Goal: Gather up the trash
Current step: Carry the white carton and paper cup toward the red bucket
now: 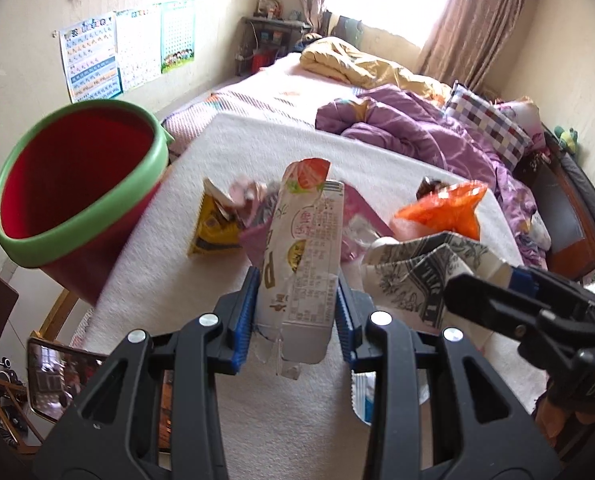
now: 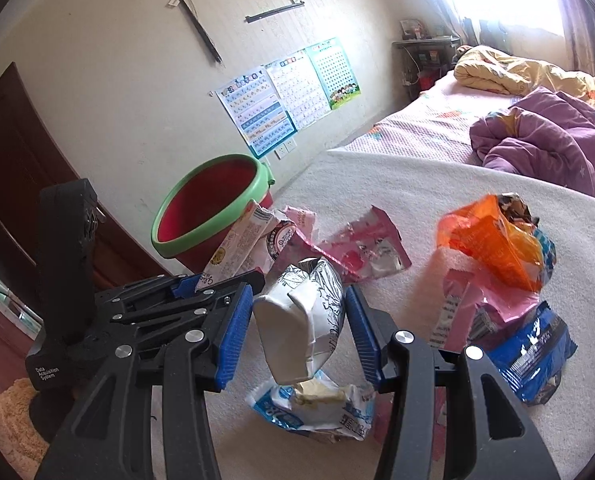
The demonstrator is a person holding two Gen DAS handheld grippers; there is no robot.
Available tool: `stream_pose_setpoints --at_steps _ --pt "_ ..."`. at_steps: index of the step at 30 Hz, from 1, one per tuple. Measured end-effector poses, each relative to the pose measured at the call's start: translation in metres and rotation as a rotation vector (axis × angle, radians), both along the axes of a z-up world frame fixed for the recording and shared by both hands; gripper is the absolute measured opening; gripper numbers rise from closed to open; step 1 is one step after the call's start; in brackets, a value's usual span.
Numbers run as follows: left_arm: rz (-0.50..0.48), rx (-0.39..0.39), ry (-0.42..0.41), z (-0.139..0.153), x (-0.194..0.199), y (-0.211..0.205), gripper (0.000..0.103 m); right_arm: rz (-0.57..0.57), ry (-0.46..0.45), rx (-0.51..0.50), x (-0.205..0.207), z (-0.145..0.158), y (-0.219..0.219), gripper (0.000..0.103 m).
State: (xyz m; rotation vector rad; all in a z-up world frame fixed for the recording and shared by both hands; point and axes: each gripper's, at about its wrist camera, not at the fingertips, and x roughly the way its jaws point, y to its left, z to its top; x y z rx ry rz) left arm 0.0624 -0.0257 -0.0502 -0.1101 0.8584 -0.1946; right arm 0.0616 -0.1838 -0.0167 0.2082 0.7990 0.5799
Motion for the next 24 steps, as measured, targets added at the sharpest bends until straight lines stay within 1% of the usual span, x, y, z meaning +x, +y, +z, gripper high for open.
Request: stream_pose_setpoints --at_steps 7,19,24 --pt "0.028 -0.061 -0.033 0.019 0.0 0.016 0.034 -0.009 -0.042 0.009 0.005 0.014 0.0 0.047" --pt "0.082 -0.04 -0.099 0.042 0.0 0.027 0.034 -0.022 -0.069 0.007 0.007 0.022 -0.001 0.047" --pt "0.121 -0.02 -0.109 0.045 -0.001 0.039 0.034 0.002 -0.108 -0.008 0.007 0.03 0.01 0.047"
